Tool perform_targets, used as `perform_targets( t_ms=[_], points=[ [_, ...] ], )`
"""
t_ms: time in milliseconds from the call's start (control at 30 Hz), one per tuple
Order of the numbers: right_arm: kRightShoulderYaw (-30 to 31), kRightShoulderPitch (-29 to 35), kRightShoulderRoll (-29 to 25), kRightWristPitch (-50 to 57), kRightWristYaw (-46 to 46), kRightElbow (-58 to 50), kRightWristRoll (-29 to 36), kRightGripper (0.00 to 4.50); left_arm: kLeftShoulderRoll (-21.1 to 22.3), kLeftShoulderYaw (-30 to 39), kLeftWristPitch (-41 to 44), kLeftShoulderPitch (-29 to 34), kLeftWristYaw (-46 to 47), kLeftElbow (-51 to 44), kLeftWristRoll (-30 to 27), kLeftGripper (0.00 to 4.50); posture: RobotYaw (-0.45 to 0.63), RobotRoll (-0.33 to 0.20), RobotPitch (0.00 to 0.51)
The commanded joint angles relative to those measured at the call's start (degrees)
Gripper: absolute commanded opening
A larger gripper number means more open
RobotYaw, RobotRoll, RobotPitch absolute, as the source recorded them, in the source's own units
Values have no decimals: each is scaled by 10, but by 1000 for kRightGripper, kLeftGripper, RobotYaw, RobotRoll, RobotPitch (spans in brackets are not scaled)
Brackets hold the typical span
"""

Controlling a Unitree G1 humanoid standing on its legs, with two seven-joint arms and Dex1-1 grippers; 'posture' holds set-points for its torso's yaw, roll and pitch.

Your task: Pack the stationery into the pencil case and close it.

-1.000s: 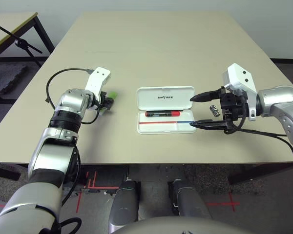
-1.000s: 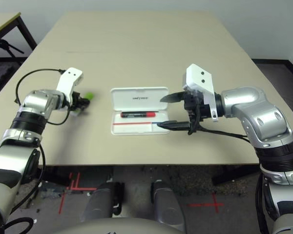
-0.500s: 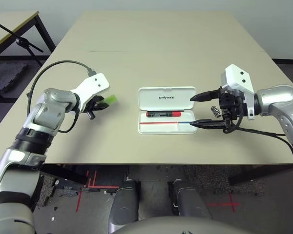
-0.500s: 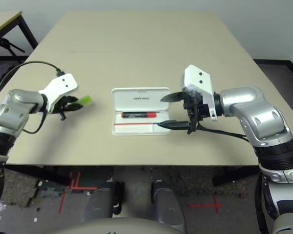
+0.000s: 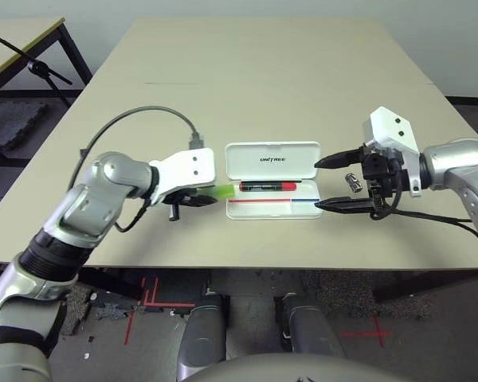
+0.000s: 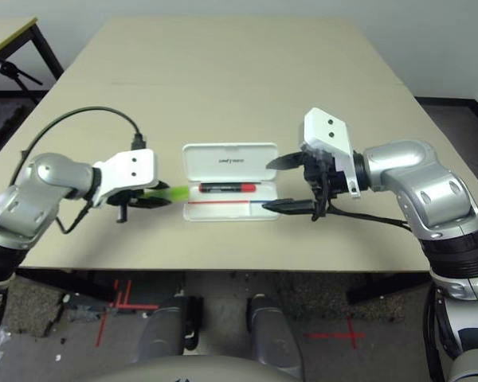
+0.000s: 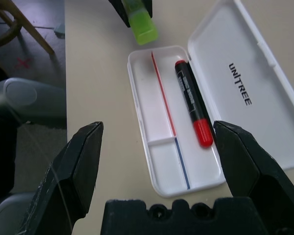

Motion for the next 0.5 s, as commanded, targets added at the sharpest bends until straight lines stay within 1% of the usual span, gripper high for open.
perform_targets(
  t_ms=[33, 300, 367, 500],
  points=[
    [18, 8, -20, -7, 9, 8, -22, 4500, -25, -27, 5, -24, -1, 0, 7, 1080, 7, 0, 107],
    [18, 3, -41, -26, 19, 39, -44, 4500, -100, -86, 10, -75, 2, 31, 23, 1080, 1, 0, 106],
    [18, 3, -42, -27, 18, 41, -45, 4500, -124, -99, 15, -78, 3, 45, 19, 1080, -6, 0, 105],
    [18, 2, -40, -26, 17, 39, -46, 4500, -153, -129, 4, -77, 2, 77, 32, 1080, -12, 0, 105]
  ],
)
